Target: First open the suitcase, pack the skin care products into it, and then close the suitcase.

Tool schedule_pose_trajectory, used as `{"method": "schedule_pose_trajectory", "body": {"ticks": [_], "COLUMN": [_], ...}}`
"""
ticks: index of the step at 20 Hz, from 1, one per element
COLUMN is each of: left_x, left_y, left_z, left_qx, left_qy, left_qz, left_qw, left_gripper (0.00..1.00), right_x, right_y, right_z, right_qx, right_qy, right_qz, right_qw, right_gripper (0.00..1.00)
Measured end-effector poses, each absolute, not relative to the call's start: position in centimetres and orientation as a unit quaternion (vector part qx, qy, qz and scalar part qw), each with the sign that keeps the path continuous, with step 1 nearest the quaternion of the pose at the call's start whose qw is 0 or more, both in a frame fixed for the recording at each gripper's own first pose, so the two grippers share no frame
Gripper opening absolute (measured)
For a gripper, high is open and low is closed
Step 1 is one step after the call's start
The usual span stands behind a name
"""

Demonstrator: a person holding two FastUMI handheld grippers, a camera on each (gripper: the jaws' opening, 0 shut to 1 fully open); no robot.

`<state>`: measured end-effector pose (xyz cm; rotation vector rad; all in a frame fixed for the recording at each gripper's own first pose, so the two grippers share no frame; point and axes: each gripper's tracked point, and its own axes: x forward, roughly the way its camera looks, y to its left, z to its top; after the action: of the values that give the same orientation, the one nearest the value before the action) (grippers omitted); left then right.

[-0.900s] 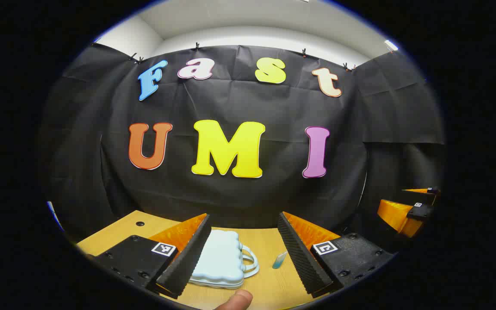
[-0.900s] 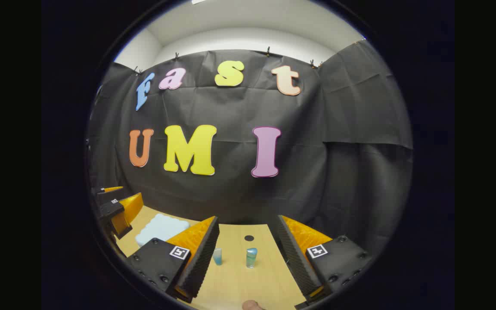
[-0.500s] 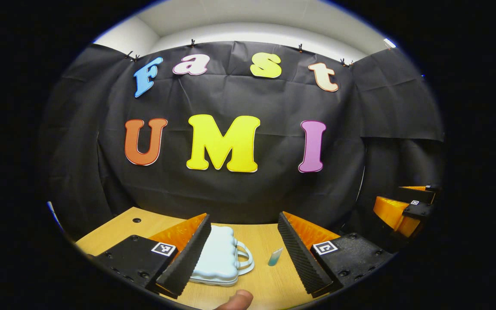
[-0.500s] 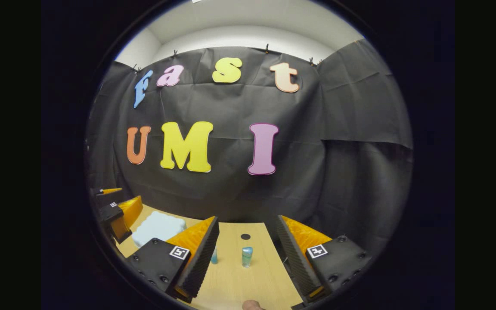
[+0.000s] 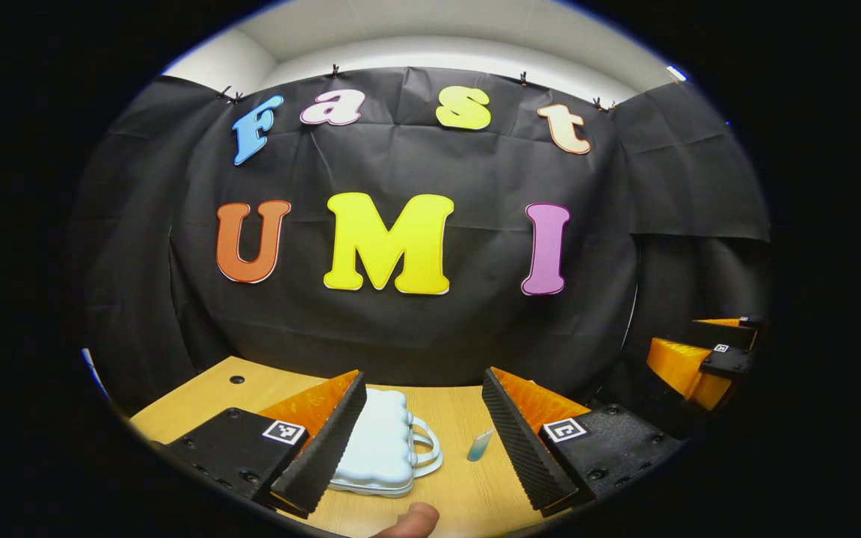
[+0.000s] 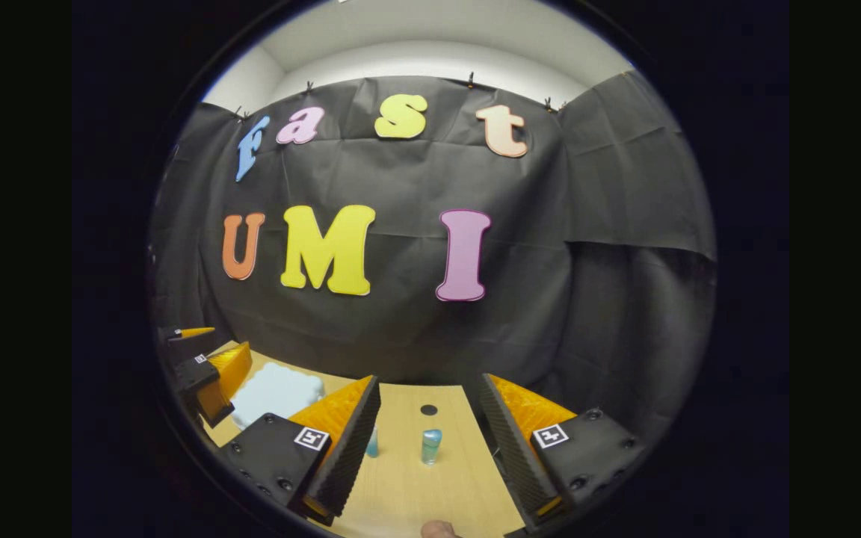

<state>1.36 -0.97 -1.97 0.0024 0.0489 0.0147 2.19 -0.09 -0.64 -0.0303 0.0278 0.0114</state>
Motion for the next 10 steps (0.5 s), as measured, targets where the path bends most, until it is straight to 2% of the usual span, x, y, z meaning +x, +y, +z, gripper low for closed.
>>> {"method": "schedule_pose_trajectory", "body": {"ticks": [5,10], "left_x": [2.4,4.4], "left_y": [-0.6,-0.1], "left_z": [-2.8,-6.9], "left_qx": [0.022,0.111], "left_qy": [0.017,0.002], "left_qz": [0.015,0.025], "left_qw": [1.000,0.994], "left_gripper": [0.99,0.99], "right_x": [2.6,3.1], "right_y": [-1.0,-4.6], "right_z": [0.0,1.2], "right_qx": [-0.031,-0.059], "right_qy": [0.003,-0.025], "right_qz": [-0.001,-0.030], "right_qw": [1.000,0.997], "right_gripper": [0.80,0.80]}}
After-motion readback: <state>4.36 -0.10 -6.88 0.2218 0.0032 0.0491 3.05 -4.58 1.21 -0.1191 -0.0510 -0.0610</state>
